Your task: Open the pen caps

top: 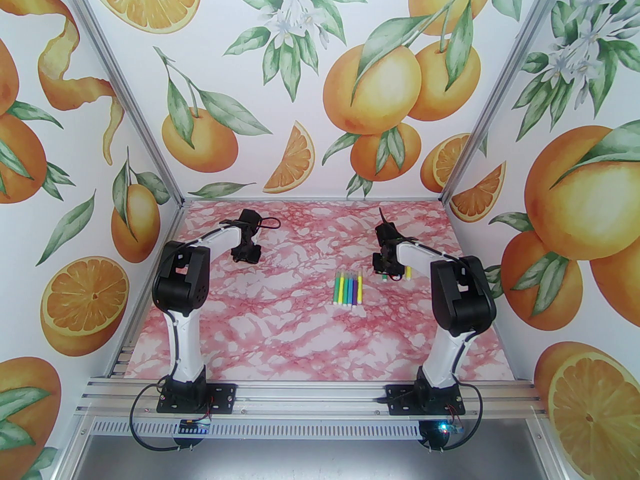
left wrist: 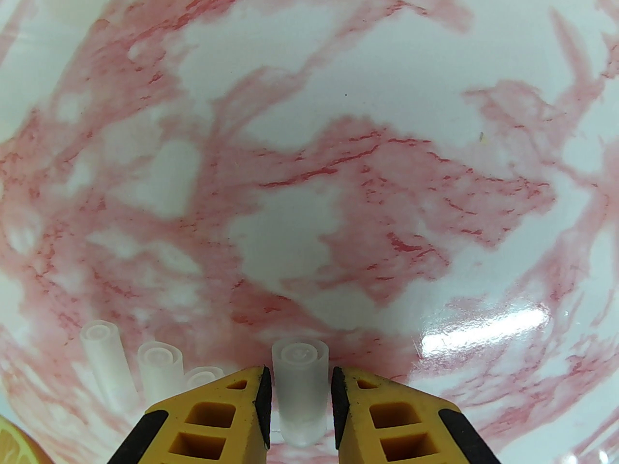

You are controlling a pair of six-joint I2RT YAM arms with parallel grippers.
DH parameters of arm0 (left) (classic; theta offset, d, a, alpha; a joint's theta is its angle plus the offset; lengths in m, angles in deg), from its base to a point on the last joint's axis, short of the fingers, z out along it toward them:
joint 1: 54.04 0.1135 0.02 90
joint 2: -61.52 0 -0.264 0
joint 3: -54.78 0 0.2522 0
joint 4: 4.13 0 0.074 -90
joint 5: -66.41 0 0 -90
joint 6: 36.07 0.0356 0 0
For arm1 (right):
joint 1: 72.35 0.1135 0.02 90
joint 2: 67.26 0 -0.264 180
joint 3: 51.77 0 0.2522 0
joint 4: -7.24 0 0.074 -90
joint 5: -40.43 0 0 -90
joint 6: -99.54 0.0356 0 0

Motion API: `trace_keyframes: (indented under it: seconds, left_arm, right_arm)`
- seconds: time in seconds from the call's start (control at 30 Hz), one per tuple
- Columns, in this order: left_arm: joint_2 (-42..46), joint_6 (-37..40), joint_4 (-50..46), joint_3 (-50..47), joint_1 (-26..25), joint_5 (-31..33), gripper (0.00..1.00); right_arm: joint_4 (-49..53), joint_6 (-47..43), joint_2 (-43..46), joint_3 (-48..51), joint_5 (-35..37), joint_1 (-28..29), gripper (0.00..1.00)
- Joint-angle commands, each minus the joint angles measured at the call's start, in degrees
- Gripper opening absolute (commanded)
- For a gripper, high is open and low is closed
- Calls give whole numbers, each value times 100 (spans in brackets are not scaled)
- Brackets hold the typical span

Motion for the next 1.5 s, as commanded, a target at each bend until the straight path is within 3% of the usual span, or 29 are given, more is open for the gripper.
trace_keyframes:
  seconds: [0.0, 0.47, 0.6, 0.67, 0.77, 1.2, 1.47]
  left_arm:
    - [294, 20, 65, -201, 20, -548, 31]
    - [1649, -84, 913, -837, -29, -1666, 62]
    - [1842, -191, 1275, -1086, -54, -2312, 64]
    - [2065, -460, 1903, -1460, -151, -2847, 65]
    - [2269, -645, 2565, -1866, -255, -3057, 67]
    - [2664, -637, 3491, -2561, -741, -3052, 71]
    - [2686, -639, 3418, -2608, -759, -2679, 71]
  right_arm:
    - [143, -32, 78, -105, 31, -25, 30]
    - [54, -76, 1260, 390, -298, 301, 42]
    - [45, 1, 1427, 545, -512, 480, 43]
    - [32, 139, 1614, 756, -757, 739, 44]
    - [-22, 213, 1735, 921, -941, 911, 45]
    - [-173, 284, 1558, 1168, -1254, 1087, 42]
    - [-381, 423, 1311, 1307, -1372, 1100, 40]
